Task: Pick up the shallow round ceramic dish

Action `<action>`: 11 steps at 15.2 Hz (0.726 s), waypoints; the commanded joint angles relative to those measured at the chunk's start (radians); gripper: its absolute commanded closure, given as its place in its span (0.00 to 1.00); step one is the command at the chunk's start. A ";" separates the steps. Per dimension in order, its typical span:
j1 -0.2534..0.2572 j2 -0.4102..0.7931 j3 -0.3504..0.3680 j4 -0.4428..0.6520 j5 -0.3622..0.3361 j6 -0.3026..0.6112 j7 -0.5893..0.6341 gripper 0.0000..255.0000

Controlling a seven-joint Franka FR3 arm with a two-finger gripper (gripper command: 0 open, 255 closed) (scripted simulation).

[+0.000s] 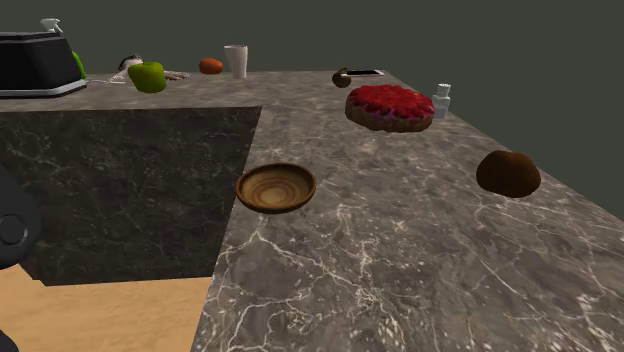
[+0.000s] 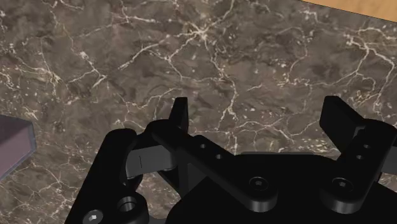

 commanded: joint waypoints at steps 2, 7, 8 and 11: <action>0.010 0.016 0.008 -0.007 0.017 0.027 0.006 0.00; 0.059 0.110 0.049 -0.027 0.098 0.165 0.028 0.00; 0.069 0.131 0.057 -0.028 0.113 0.192 0.032 0.00; 0.098 0.199 0.083 -0.023 0.158 0.274 0.039 0.00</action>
